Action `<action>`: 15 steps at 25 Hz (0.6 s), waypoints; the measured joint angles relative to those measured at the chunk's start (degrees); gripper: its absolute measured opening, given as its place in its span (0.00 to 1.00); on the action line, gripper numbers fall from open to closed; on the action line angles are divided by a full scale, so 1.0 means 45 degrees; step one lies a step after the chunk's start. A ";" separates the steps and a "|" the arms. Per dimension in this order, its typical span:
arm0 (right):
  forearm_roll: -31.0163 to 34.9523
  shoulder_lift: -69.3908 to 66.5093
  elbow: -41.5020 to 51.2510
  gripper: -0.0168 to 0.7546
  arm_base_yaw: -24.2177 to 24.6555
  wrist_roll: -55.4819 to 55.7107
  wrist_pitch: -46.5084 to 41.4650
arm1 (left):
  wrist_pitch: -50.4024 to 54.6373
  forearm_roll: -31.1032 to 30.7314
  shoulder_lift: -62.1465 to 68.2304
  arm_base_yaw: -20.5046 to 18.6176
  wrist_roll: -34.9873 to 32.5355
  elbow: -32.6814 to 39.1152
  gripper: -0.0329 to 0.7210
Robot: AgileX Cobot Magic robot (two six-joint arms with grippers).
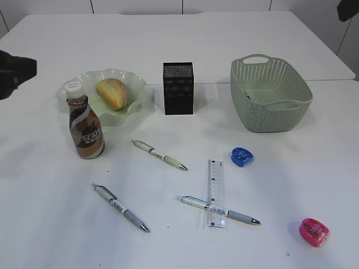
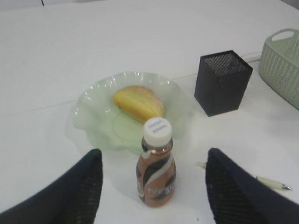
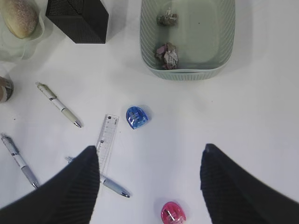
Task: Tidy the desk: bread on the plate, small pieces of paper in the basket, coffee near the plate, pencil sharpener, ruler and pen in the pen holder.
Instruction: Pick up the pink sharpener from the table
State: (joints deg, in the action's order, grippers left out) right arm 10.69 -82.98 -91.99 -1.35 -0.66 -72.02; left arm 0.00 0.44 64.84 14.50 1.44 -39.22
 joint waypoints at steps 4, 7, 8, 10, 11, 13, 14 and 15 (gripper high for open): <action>0.0090 0.0694 0.0207 0.71 0.0000 0.0000 0.0000 | 0.2391 0.0214 -0.1040 0.0000 0.0000 0.0000 0.68; 0.0520 0.1051 0.0978 0.71 0.0000 0.0000 0.0000 | 0.3955 0.0245 -0.1612 0.0000 0.0000 0.0000 0.66; 0.0643 0.1149 0.1350 0.71 0.0000 0.0000 0.0000 | 0.4458 0.0245 -0.1780 0.0000 0.0033 0.0000 0.66; 0.0694 0.1204 0.1676 0.71 0.0000 0.0000 0.0000 | 0.5377 0.0245 -0.2005 0.0000 0.0238 0.0000 0.65; 0.0752 0.1345 0.2210 0.71 0.0000 -0.0052 0.0000 | 0.5985 0.0245 -0.2102 0.0000 0.0391 -0.0077 0.65; 0.0752 0.1654 0.3179 0.71 0.0000 -0.0229 0.0023 | 0.6979 0.0088 -0.2140 0.0000 0.0601 -0.0459 0.65; 0.0752 0.1689 0.3298 0.71 0.0000 -0.0253 0.0023 | 0.7263 0.0003 -0.2140 0.0000 0.0641 -0.0678 0.65; 0.0752 0.1689 0.3298 0.71 0.0000 -0.0253 0.0023 | 0.7382 -0.0099 -0.2140 0.0000 0.0672 -0.0878 0.65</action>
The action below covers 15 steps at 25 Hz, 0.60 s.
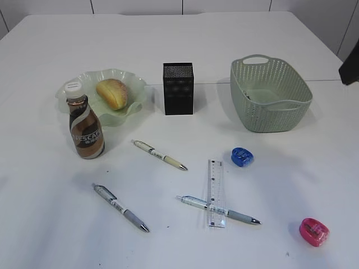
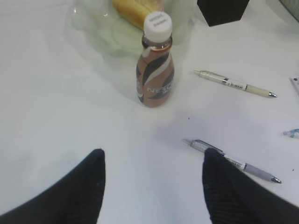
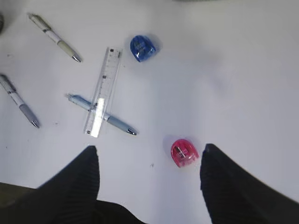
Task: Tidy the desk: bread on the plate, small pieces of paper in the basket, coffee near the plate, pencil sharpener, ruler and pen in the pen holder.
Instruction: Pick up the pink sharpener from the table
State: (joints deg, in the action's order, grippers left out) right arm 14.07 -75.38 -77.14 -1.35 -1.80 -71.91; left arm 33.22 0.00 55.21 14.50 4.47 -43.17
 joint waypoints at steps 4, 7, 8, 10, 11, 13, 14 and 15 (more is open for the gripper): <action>0.0000 0.0212 0.1159 0.71 0.0000 -0.0352 0.0000 | 0.0345 -0.0266 0.0000 0.0000 0.0045 -0.0484 0.65; 0.0000 0.0212 0.1517 0.71 -0.0036 -0.0639 0.0048 | 0.1421 -0.0421 0.0000 0.0000 0.0328 -0.0888 0.65; 0.0000 0.0212 0.1658 0.71 -0.0101 -0.0725 0.0052 | 0.1822 -0.0465 0.0000 0.0000 0.0484 -0.1026 0.65; -0.0024 0.0212 0.2095 0.71 -0.0480 -0.1067 0.0097 | 0.2900 -0.0717 0.0000 0.0000 0.0821 -0.1387 0.65; -0.0051 0.0212 0.2163 0.71 -0.0541 -0.1127 0.0097 | 0.3446 -0.0807 0.0000 0.0000 0.1005 -0.1591 0.65; -0.0284 0.0212 0.2565 0.71 -0.0888 -0.1252 0.0097 | 0.4318 -0.0984 0.0000 0.0000 0.1150 -0.1944 0.65; -0.0552 0.0212 0.2852 0.71 -0.1147 -0.1313 0.0097 | 0.4638 -0.1015 0.0000 0.0000 0.1202 -0.2088 0.65; -0.0804 0.0212 0.3118 0.71 -0.1349 -0.1334 0.0097 | 0.4847 -0.1015 0.0000 0.0000 0.1196 -0.2184 0.65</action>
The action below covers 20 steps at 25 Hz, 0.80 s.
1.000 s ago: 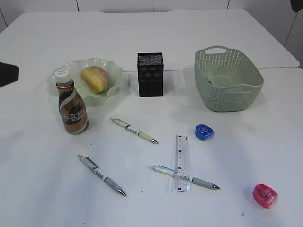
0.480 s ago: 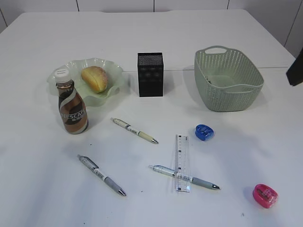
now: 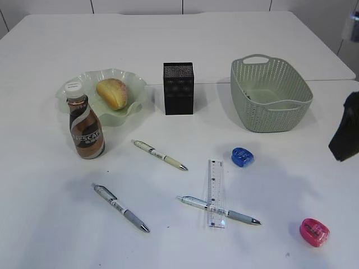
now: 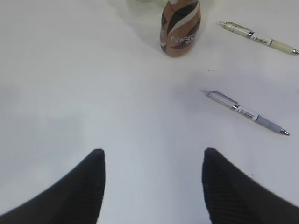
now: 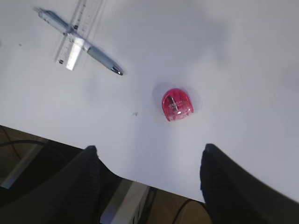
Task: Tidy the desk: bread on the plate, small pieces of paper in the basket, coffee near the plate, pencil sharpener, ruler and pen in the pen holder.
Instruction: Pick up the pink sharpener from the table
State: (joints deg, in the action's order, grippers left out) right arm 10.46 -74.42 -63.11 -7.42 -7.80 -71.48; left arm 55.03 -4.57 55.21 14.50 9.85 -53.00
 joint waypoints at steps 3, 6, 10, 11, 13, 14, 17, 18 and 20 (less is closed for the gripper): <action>-0.0347 -0.0034 0.0267 0.71 -0.0277 0.0000 0.0008 | 0.0343 0.0000 0.0000 0.0000 0.0033 -0.0051 0.65; -0.0424 -0.0439 0.0321 0.71 -0.0415 -0.0084 0.0058 | 0.0565 0.0000 0.0000 0.0000 0.0043 -0.0059 0.65; -0.0433 -0.0956 0.0372 0.71 -0.0415 -0.0296 0.0133 | 0.0647 0.0000 0.0000 0.0000 0.0043 -0.0080 0.65; -0.0433 -0.1011 0.0478 0.71 -0.0415 -0.0495 0.0210 | 0.0670 0.0000 0.0000 0.0000 0.0043 -0.0080 0.65; -0.0453 -0.1084 0.0856 0.71 -0.0415 -0.0976 0.0276 | 0.0728 0.0000 0.0000 0.0000 0.0063 -0.0080 0.65; -0.0453 -0.1084 0.0967 0.71 -0.0415 -0.1192 0.0276 | 0.0733 0.0000 0.0000 0.0000 0.0063 -0.0080 0.65; -0.0576 -0.1084 0.1688 0.71 -0.0415 -0.1916 0.0385 | 0.0800 0.0000 0.0000 0.0000 0.0063 -0.0080 0.65; -0.0694 -0.1094 0.2053 0.71 -0.0415 -0.2238 0.0749 | 0.0830 0.0000 0.0000 0.0000 0.0063 -0.0080 0.65; -0.0720 -0.1094 0.2338 0.71 -0.0415 -0.2514 0.1323 | 0.0830 0.0000 0.0000 0.0000 0.0063 -0.0080 0.65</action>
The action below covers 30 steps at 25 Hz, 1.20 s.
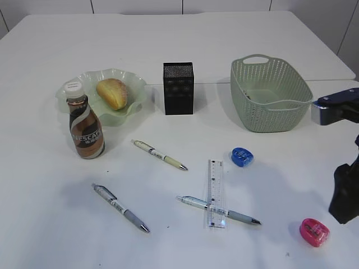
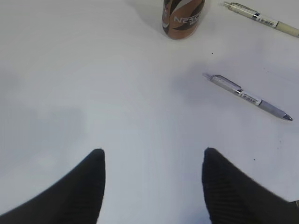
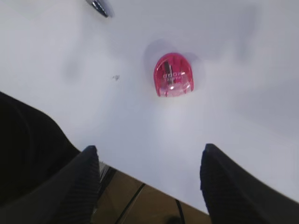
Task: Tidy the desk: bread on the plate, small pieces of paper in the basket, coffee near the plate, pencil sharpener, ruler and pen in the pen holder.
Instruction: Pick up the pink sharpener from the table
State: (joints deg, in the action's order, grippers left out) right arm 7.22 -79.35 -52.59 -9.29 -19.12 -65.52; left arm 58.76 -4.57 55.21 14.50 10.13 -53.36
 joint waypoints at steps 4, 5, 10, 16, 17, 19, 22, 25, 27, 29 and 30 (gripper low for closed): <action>-0.0008 -0.0102 0.0088 0.71 0.0000 -0.0488 0.1063 | 0.0006 -0.0019 0.0000 0.0000 0.0000 0.0000 0.65; -0.0008 -0.0102 0.0088 0.71 0.0000 -0.0488 0.1063 | 0.0027 -0.0050 0.0000 0.0000 0.0000 0.0000 0.65; 0.0027 -0.1048 0.0088 0.71 0.0000 -0.0765 0.1376 | 0.0027 -0.0250 0.0000 0.0000 0.0000 0.0000 0.65; 0.0127 -0.2180 0.0088 0.71 0.0000 -0.0783 0.1727 | 0.0137 -0.0402 0.0000 0.0000 0.0000 0.0000 0.65; 0.0127 -0.2354 0.0088 0.71 0.0000 -0.0791 0.1931 | 0.0154 -0.0402 0.0000 0.0000 0.0000 0.0000 0.65; 0.0150 -0.2649 0.0088 0.71 0.0000 -0.0791 0.2169 | 0.0217 -0.0433 0.0000 0.0000 0.0000 0.0000 0.65; 0.0002 -0.2960 0.0088 0.71 0.0000 -0.0791 0.2481 | 0.0387 -0.0430 0.0000 0.0000 0.0000 0.0000 0.65; -0.0099 -0.3138 0.0088 0.71 0.0000 -0.0791 0.2625 | 0.0498 -0.0459 0.0000 0.0000 0.0000 0.0000 0.65; -0.0142 -0.3306 0.0088 0.71 0.0000 -0.0812 0.2831 | 0.0648 -0.0485 0.0000 0.0000 0.0000 0.0000 0.65; -0.0204 -0.3502 0.0088 0.71 0.0000 -0.0927 0.3138 | 0.0713 -0.0583 0.0000 0.0000 0.0000 0.0000 0.65; -0.0204 -0.3502 0.0088 0.71 0.0000 -0.0927 0.3138 | 0.0713 -0.0689 0.0000 0.0000 0.0000 0.0000 0.65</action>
State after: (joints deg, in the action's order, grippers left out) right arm 6.30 -95.11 -52.20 -9.29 -23.29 -51.40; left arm 61.97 -7.67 55.21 14.50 10.13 -53.36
